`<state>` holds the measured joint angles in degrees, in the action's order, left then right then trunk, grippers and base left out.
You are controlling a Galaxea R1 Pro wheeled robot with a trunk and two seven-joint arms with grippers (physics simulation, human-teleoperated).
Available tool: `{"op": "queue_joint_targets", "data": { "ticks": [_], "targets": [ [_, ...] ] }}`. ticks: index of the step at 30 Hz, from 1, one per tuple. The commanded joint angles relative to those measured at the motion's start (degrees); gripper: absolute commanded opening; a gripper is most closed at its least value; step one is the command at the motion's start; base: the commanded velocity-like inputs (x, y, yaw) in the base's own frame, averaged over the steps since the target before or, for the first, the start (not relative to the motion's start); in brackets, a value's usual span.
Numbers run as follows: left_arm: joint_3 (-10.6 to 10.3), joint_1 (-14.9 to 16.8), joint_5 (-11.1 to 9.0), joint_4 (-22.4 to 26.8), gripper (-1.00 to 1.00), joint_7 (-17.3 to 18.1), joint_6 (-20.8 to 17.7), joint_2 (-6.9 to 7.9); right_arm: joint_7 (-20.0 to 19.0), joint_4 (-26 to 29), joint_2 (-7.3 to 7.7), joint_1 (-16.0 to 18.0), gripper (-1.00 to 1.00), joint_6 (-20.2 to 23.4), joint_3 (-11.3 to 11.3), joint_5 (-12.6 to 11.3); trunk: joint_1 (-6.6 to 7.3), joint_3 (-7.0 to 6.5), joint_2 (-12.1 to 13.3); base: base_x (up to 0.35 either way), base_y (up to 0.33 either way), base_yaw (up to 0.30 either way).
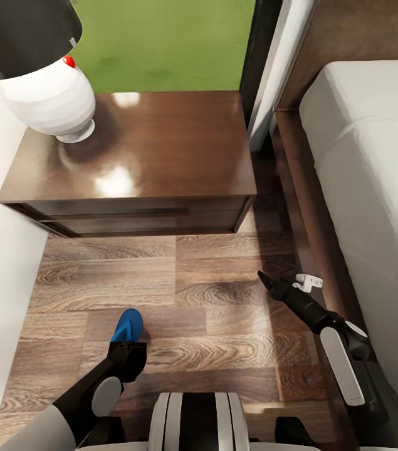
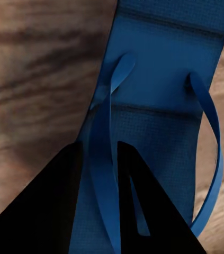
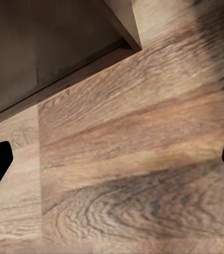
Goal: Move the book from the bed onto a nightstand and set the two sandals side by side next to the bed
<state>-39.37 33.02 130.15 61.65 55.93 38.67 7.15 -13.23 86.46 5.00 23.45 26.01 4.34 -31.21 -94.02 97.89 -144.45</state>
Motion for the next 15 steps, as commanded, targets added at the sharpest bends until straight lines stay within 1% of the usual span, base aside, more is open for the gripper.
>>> {"op": "queue_joint_targets", "data": {
  "ticks": [1,15],
  "targets": [
    [-0.16,0.03,0.11,0.05,-1.00,-0.20,0.20,0.06,-0.03,0.03,0.00,0.04,1.00,0.23,2.51,0.10,0.03,-0.20,0.00,0.000,0.000,0.000],
    [-0.02,0.03,-0.05,0.05,-1.00,-0.37,-0.05,0.06,-0.04,0.03,0.00,0.03,1.00,0.24,2.54,0.10,0.39,-3.30,0.19,0.000,0.000,0.000]
  ]
}}
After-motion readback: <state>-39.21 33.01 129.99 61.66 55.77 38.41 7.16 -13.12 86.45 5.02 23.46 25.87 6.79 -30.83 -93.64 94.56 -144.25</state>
